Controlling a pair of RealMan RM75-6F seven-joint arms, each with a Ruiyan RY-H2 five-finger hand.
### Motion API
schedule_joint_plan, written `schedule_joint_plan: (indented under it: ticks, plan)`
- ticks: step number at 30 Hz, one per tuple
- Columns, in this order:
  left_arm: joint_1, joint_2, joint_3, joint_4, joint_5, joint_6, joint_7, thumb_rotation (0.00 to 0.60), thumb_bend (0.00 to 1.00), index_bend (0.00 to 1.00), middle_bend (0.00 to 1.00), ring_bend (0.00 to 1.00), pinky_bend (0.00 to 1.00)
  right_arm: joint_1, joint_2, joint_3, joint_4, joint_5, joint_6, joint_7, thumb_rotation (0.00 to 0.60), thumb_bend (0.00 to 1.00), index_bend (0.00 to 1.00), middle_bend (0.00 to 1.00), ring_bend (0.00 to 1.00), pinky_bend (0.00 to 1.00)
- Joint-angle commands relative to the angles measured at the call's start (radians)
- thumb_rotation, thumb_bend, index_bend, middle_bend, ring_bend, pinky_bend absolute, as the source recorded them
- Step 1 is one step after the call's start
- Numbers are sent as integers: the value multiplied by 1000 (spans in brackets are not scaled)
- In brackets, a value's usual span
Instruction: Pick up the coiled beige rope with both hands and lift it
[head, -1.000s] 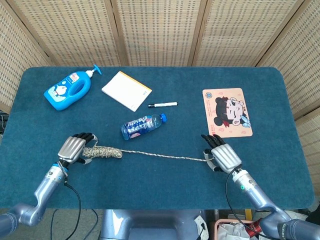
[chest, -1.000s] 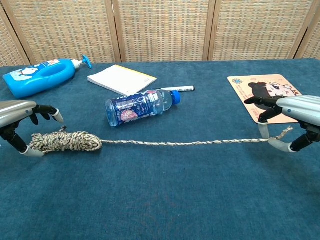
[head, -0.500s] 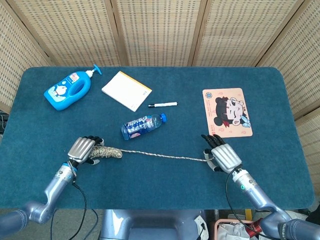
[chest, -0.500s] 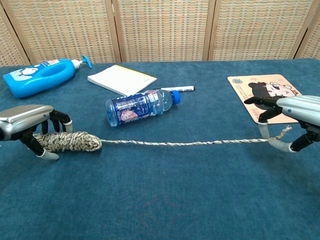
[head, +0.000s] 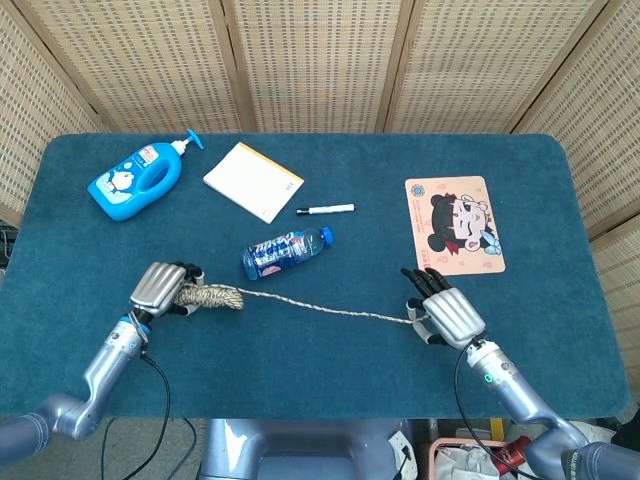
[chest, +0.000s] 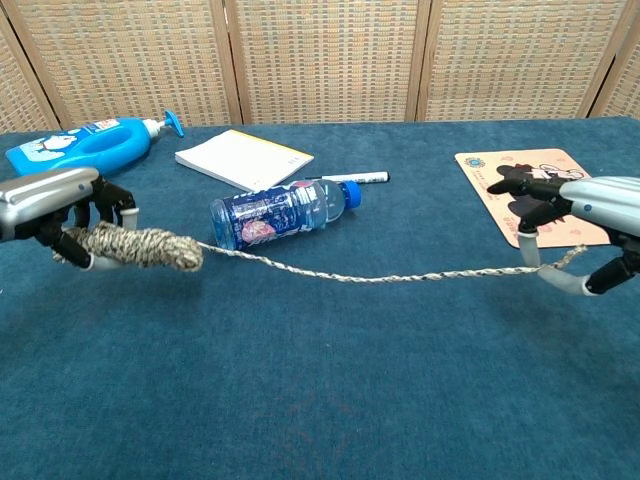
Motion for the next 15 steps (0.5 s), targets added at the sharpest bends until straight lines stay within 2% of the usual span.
schedule_joint_plan:
  ticks: [1,8,15]
  plan:
    - [-45,14,-54,-19,8,11,-60,600,365,598,520,464,581,0,35,0,-47,-25,25,-6,600,496,694,14,0,0]
    - [-157,-20,-153,-16,-25,-19,-52,600,400,612,535,479,581,6,132,9,-176,-92,83,-26,600,496,704,32,0,0]
    - [-241,-129,-216,50,-85,-29,-35,600,406,620,541,483,581,56,247,30,-265,-166,93,92,600,496,721,61,0,0]
